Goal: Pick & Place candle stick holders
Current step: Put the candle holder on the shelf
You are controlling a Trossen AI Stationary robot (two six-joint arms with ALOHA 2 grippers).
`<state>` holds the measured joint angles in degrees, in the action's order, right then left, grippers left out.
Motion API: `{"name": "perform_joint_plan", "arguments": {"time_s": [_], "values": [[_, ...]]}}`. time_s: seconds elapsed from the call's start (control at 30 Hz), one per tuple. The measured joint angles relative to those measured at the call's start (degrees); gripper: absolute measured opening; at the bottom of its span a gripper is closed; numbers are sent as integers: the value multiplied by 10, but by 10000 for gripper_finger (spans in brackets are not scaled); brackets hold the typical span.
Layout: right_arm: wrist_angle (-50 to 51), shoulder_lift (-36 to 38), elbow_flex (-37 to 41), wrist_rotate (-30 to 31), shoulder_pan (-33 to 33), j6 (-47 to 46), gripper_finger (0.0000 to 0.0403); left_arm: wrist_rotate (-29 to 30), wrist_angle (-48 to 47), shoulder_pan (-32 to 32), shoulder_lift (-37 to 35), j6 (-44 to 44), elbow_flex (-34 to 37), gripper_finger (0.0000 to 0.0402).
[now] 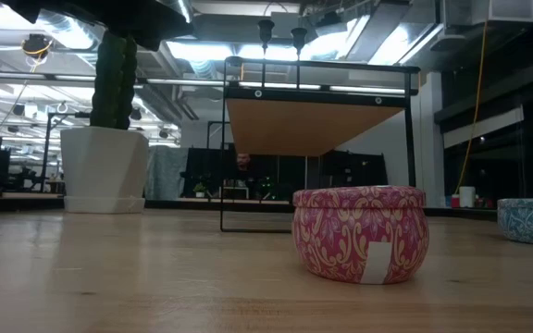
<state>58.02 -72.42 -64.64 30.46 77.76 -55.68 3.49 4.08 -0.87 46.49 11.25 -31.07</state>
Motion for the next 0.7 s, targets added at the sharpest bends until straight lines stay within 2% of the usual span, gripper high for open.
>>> {"name": "perform_joint_plan", "arguments": {"time_s": [0.43,0.7], "values": [[-2,0,0,23,-3,-1,84,0,0,0,0,0,0,124],[-1,0,0,-36,-5,-9,73,0,0,0,0,0,0,122]]}}
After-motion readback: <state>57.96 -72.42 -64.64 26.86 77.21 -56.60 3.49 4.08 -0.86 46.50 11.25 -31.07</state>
